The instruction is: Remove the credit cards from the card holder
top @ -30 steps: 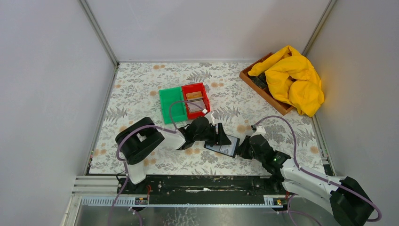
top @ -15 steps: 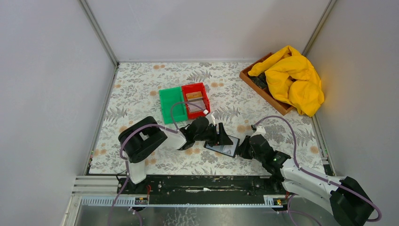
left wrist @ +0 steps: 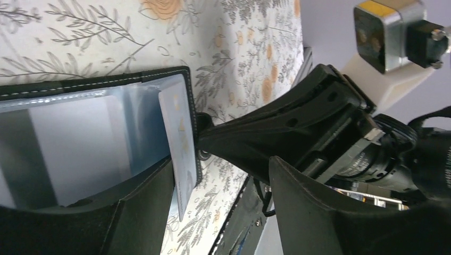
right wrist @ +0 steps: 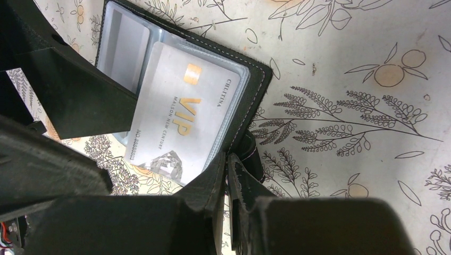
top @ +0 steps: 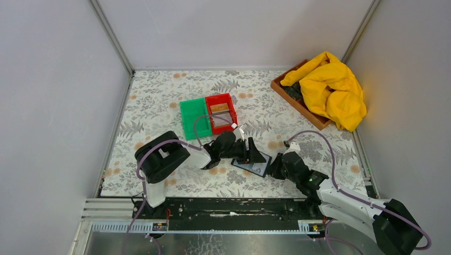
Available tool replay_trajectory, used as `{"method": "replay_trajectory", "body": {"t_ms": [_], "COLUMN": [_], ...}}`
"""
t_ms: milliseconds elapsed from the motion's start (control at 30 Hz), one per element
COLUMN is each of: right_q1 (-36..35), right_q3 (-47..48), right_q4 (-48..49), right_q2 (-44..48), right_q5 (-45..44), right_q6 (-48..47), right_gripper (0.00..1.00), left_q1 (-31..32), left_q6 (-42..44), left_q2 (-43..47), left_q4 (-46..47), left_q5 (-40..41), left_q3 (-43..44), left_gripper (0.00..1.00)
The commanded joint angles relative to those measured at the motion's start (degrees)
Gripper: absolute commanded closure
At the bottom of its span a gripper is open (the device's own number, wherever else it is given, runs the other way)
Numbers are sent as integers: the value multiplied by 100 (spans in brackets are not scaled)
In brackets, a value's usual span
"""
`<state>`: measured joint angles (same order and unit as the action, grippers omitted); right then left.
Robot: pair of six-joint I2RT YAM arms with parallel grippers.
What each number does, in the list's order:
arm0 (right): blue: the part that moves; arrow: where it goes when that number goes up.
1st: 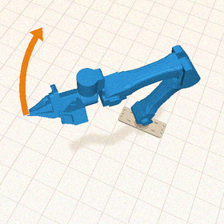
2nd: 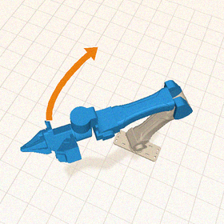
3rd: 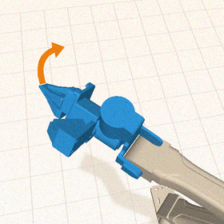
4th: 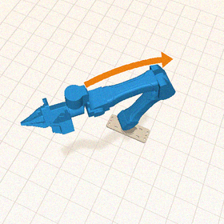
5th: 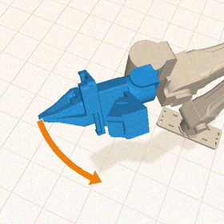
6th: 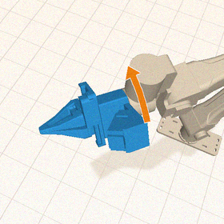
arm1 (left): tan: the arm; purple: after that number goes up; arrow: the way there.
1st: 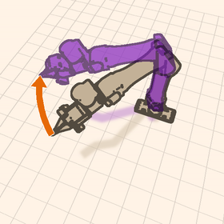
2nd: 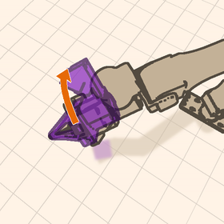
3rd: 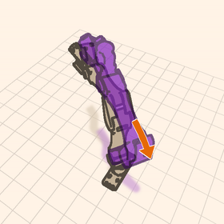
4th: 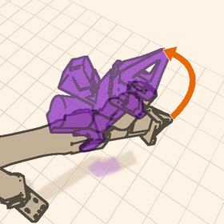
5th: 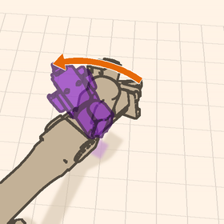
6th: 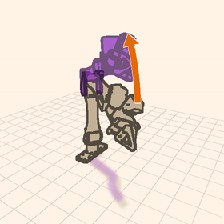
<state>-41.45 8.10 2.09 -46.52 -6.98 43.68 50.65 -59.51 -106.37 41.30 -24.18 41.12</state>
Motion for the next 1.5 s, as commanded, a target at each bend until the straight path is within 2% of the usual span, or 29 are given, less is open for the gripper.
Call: {"method": "replay_trajectory", "body": {"t_ms": [0, 267, 367, 733, 933, 1100, 1467], "right_q1": [-3, -3, -3, -1, -1, -3, 1], "right_q3": [34, 38, 34, 51, 43, 33, 86], "right_q4": [-251, -221, -222, -217, -332, -472, -502], "right_q2": [-103, -143, -125, -173, -95, 24, -122], "right_q5": [92, 102, 101, 109, -13, -151, -180], "right_q6": [-78, -83, -88, -95, -5, 81, 106], "right_gripper": [88, 88, 88, 88, 89, 99, 100], "left_q1": [84, 196, 243, 533, 487, 344, 138], "left_q6": [-307, -56, 62, -36, 106, 116, 149], "left_q2": [-81, -210, -244, -745, -564, -448, -361], "left_q4": [848, 346, 144, 186, 74, 159, 216], "left_q5": [-432, -280, -104, -104, -67, -141, -285], "left_q3": [133, 282, 299, 677, 529, 316, 171], "left_gripper": [30, 31, 35, 37, 37, 38, 38]}}
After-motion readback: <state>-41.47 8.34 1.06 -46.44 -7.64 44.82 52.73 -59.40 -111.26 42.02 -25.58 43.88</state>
